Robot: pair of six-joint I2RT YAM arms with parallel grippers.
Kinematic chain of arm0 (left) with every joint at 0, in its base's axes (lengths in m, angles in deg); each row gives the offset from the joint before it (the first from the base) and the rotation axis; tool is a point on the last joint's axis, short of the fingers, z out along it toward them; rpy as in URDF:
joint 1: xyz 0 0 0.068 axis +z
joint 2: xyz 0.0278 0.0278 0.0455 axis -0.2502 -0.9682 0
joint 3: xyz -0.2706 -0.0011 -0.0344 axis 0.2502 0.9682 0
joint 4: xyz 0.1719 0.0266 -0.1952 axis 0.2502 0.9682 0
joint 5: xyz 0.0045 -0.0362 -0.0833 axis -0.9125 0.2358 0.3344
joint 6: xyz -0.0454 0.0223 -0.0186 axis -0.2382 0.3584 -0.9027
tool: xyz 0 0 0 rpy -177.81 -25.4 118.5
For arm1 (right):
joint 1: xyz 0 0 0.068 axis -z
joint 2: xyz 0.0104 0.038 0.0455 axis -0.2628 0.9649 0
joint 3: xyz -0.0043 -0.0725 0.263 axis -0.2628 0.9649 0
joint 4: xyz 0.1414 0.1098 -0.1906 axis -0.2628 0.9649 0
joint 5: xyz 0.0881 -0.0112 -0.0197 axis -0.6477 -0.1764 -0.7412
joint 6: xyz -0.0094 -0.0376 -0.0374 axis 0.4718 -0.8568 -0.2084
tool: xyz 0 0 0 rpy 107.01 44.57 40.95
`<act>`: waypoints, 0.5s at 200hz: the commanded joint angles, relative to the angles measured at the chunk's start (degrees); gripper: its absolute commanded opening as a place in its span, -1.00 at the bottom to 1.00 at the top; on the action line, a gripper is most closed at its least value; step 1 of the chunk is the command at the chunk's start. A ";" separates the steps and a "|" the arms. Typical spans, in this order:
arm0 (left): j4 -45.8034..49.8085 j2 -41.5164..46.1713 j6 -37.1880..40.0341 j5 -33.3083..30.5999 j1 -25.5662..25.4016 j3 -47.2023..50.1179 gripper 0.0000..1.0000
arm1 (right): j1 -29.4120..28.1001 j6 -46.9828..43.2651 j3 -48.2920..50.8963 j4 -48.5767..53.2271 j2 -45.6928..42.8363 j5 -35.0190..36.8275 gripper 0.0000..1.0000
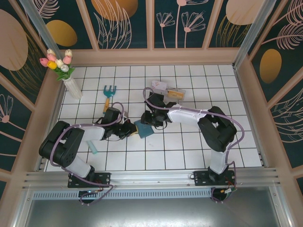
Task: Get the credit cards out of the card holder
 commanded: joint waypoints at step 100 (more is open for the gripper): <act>5.69 -2.18 0.72 -3.70 -0.39 -4.38 -0.49 | 0.04 -3.80 -2.39 3.40 1.95 -2.29 -0.13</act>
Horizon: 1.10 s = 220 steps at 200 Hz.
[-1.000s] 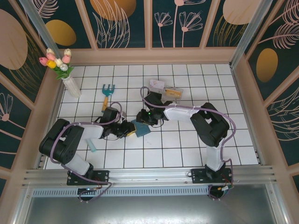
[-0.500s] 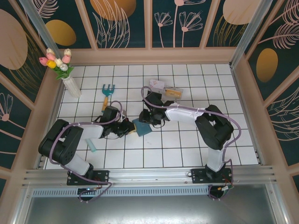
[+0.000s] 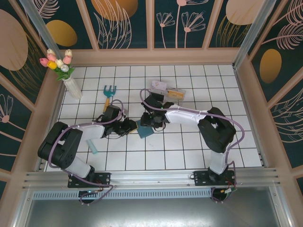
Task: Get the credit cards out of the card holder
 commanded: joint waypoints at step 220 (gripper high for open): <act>0.61 -4.86 1.52 2.78 -0.57 -7.32 -1.00 | 3.97 -3.05 2.65 -2.56 0.64 -4.71 -0.18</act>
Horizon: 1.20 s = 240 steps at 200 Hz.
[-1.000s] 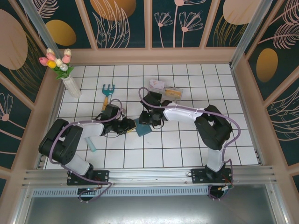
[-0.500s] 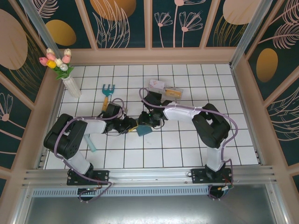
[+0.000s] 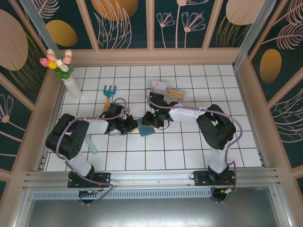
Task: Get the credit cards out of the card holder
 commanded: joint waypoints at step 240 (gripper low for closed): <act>10.18 4.66 6.69 -6.39 -0.79 -3.25 -1.00 | 2.06 -1.39 0.25 9.51 -4.25 17.20 -0.41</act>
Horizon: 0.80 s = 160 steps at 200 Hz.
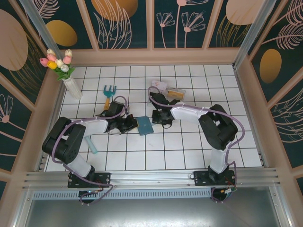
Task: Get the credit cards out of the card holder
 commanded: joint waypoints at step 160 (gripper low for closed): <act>16.27 4.37 6.02 -15.05 0.45 -10.04 0.64 | 2.31 -6.94 0.15 -4.58 -2.59 -10.81 -0.81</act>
